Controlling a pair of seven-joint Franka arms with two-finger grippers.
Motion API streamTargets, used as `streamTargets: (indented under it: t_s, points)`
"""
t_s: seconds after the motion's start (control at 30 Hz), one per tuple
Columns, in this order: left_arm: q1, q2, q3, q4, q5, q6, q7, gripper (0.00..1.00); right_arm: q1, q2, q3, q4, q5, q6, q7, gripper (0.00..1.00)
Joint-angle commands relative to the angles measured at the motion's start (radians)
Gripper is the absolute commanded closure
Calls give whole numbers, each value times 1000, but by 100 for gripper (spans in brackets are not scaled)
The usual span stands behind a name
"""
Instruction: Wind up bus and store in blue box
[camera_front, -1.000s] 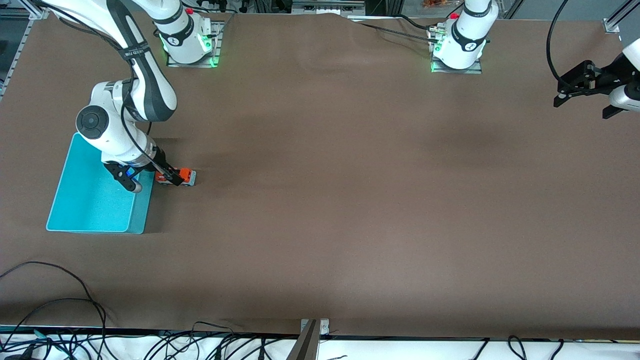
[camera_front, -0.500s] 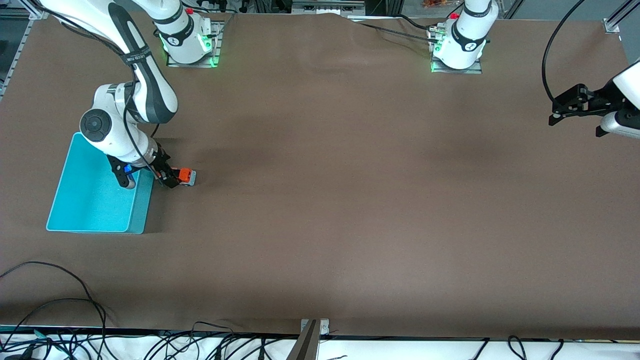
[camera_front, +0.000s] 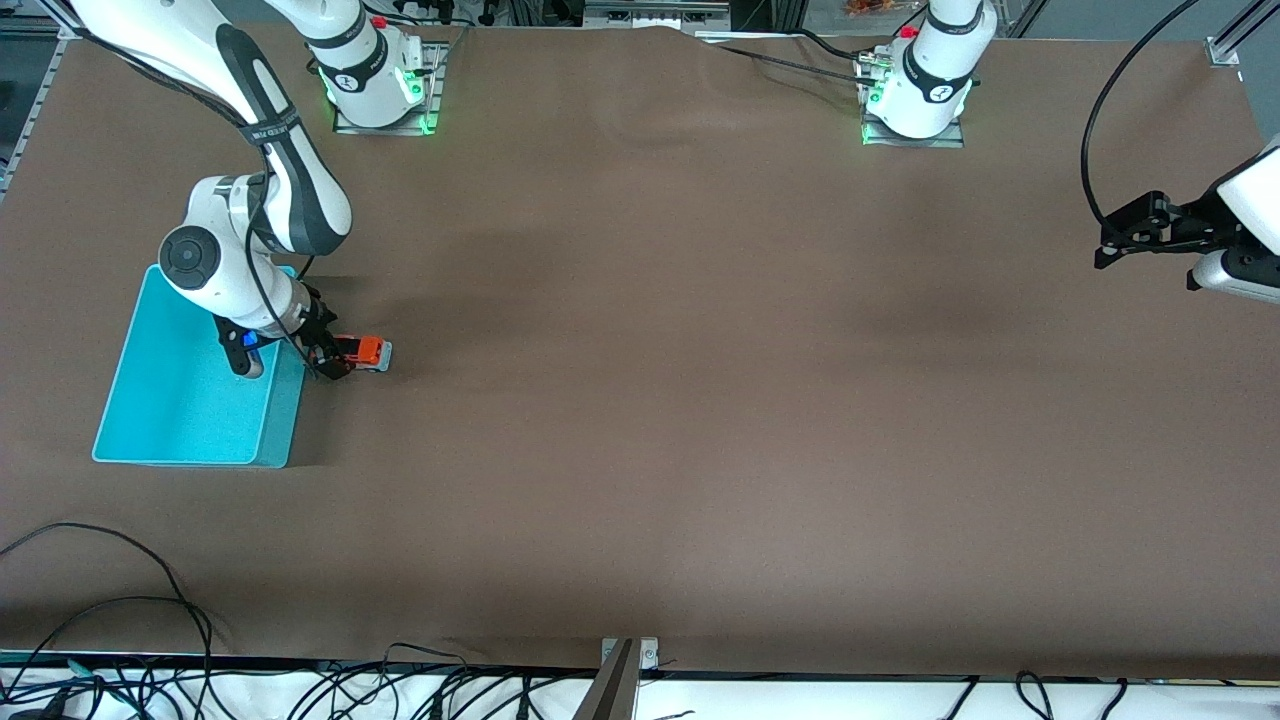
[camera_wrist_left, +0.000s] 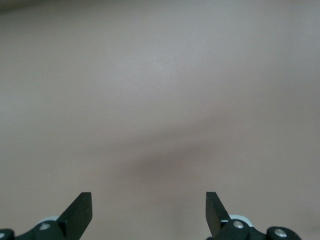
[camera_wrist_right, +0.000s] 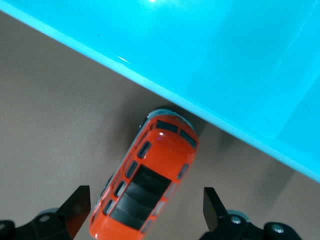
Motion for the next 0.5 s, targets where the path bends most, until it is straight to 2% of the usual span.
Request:
streamTargets:
  t_s: [0.0,0.23,0.47]
  points:
    - [2,12,-9,34,28,-9,-1,0,-2,11,2,-8,9,41,29,0]
    - [2,13,-9,34,17,-7,2,0,-2,17,4,-5,7,58,31,0]
    - [-2,35,-6,34,23,8,1,0,-2,67,4,-5,4,106,31,0]
